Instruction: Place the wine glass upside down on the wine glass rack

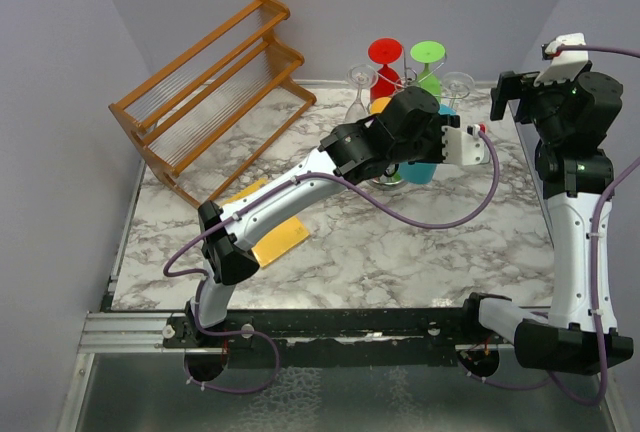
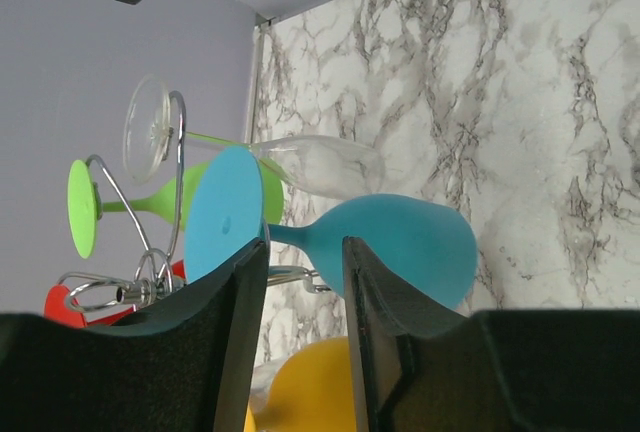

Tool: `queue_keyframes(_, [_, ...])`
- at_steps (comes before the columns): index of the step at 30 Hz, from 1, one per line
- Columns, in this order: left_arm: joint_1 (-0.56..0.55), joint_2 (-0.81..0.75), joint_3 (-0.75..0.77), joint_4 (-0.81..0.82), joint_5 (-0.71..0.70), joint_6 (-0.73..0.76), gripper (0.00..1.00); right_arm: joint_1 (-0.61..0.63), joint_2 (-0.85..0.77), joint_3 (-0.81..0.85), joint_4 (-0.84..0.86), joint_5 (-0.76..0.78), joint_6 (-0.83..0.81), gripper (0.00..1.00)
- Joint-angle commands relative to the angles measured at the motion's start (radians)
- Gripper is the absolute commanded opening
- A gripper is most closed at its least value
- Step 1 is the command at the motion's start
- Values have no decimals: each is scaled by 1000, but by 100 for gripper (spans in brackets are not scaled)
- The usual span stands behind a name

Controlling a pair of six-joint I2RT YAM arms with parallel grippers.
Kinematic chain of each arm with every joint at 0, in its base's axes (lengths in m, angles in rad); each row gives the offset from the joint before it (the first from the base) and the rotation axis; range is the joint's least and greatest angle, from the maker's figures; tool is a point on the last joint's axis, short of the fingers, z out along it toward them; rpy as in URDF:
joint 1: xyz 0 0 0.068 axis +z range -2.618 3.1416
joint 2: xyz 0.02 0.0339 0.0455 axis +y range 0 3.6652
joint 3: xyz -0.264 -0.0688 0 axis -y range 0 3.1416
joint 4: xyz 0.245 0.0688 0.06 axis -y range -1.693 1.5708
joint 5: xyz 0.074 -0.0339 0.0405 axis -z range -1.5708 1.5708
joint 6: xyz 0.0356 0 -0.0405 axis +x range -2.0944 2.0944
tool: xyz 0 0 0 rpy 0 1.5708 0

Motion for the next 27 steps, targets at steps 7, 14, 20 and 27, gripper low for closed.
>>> queue_keyframes(7, [-7,-117,6,-132,44,-75,54,-8,-2,-46,76,62,-143,100])
queue_keyframes(14, [0,-249,-97,-258,51,-62,69,-8,18,-103,105,110,-339,100])
queue_keyframes(20, [6,-413,-287,-316,-47,6,91,-8,31,-149,100,139,-393,100])
queue_keyframes(27, [169,-607,-478,-184,-84,-86,99,-8,58,-116,45,76,-301,100])
